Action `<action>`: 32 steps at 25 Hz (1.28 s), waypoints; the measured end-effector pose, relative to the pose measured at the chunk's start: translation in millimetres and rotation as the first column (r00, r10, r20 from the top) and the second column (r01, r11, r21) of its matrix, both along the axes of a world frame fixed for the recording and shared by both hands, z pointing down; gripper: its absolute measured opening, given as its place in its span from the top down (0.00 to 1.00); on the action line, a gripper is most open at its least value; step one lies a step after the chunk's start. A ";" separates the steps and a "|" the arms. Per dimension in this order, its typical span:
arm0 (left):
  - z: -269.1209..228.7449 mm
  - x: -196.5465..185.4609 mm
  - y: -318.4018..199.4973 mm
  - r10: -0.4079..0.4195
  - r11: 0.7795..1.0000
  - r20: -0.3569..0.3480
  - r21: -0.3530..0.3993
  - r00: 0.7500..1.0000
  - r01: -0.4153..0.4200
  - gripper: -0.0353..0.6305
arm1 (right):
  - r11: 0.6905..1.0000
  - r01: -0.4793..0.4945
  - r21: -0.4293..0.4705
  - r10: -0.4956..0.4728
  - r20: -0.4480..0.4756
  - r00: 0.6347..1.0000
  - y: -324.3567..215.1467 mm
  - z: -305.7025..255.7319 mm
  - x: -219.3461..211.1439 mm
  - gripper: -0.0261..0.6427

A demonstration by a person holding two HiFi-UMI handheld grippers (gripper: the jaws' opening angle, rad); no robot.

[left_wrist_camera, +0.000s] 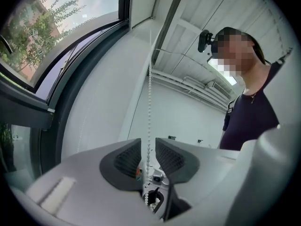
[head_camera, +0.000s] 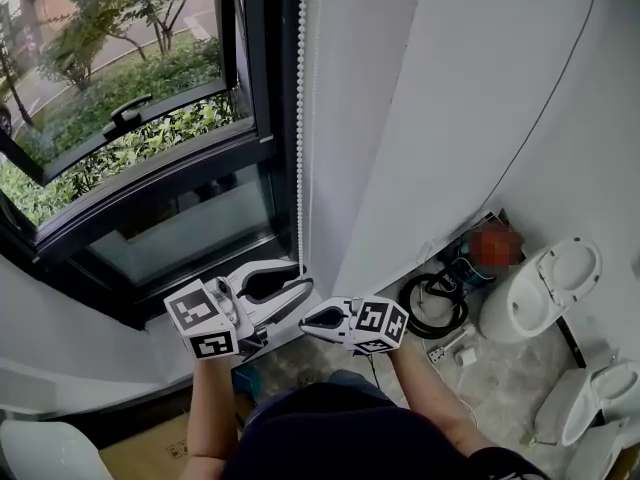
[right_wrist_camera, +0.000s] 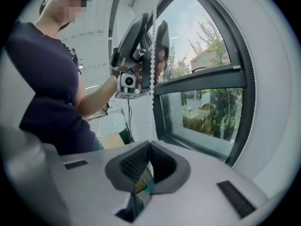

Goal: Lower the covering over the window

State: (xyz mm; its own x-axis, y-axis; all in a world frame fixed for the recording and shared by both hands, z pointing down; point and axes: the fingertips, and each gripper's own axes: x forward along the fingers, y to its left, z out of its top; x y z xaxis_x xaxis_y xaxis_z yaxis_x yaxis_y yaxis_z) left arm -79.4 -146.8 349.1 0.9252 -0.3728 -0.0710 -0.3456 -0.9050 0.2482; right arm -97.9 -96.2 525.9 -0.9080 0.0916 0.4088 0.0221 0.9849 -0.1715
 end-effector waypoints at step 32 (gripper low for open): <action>82.1 20.3 25.0 0.154 0.954 -0.049 -0.255 0.987 -0.161 0.93 | 0.999 0.049 0.023 -0.042 -0.262 0.964 14.3 77.3 17.9 0.94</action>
State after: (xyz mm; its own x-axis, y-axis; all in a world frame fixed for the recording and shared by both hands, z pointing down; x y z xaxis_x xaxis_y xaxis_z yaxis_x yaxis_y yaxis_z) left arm -59.1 -121.8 431.1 0.9726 -0.2316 -0.0188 -0.1934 -0.8518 0.4868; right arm -80.0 -81.9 603.1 -0.7645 0.1151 0.6343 0.0251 0.9885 -0.1491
